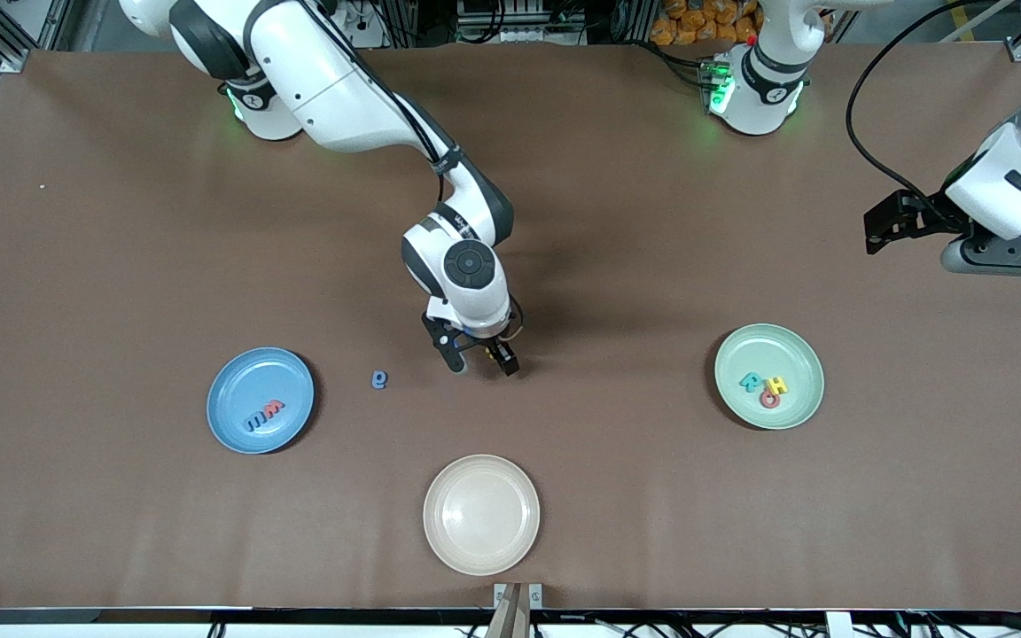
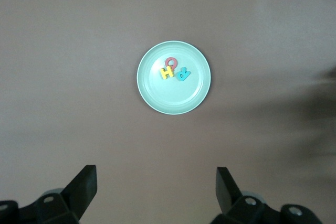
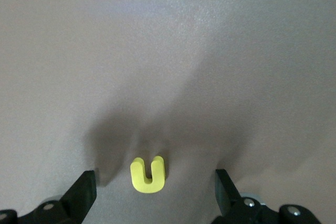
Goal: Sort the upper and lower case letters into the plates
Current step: 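Lower the right gripper and grasp the yellow u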
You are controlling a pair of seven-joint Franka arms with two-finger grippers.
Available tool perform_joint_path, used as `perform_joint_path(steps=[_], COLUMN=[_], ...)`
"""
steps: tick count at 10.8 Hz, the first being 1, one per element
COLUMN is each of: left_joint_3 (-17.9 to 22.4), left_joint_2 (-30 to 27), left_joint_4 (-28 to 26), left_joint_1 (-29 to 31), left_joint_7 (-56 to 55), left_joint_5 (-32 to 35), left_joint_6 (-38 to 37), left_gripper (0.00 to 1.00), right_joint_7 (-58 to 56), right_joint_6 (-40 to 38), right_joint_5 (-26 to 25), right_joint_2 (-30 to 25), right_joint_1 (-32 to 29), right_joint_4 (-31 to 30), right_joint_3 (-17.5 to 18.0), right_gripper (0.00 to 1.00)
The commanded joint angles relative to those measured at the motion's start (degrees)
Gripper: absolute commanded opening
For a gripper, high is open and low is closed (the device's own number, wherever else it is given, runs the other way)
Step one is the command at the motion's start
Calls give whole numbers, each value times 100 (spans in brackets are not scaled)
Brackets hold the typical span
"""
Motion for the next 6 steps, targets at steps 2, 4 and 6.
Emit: perform_joint_path(steps=[2, 4, 6], left_joint_3=[30, 21, 21], left_joint_2=[-139, -131, -113], left_joint_4=[-125, -160, -143], left_joint_1=[8, 8, -27], left_joint_7=[119, 119, 119], left_joint_5=[-192, -192, -183], left_joint_6=[-50, -50, -50], left_gripper=[100, 100, 100], right_joint_7=[71, 71, 71], right_joint_6=[-267, -338, -338], right_joint_5=[-161, -179, -179], right_joint_2=[1, 1, -8], right_joint_1=[65, 65, 57], right_joint_4=[2, 20, 46], right_joint_3=[-6, -14, -14], right_gripper=[100, 100, 100])
